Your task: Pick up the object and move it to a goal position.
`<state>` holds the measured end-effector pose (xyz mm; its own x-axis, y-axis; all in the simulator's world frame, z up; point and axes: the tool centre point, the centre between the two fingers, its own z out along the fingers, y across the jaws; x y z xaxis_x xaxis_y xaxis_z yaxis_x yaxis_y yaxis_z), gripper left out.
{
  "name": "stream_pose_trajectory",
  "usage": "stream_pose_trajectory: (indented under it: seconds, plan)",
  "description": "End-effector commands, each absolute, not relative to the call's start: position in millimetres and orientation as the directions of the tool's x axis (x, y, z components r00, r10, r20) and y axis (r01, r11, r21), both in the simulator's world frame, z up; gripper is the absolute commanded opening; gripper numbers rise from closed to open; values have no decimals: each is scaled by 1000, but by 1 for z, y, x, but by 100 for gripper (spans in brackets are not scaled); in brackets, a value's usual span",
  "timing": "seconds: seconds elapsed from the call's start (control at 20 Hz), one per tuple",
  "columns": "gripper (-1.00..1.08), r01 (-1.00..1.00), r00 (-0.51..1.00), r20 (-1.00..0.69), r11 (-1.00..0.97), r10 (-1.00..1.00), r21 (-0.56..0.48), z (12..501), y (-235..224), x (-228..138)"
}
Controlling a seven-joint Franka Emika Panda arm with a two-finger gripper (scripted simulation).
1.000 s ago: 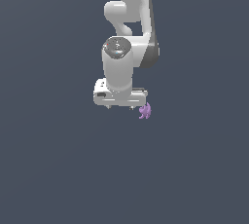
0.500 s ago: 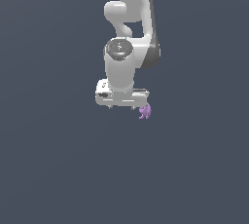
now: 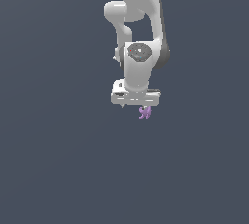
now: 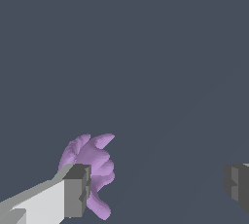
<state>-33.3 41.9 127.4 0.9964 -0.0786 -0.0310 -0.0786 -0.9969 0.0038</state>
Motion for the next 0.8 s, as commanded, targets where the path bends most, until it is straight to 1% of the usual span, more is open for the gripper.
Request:
stream_pose_trajectory:
  seconds: [0.0, 0.35, 0.75]
  plan:
    - [100, -84, 996, -22, -996, -84, 4, 119, 63, -43]
    - [100, -97, 995, -5, -995, -97, 1, 102, 101, -65]
    - [100, -98, 995, -1, -995, -98, 0, 98, 110, -71]
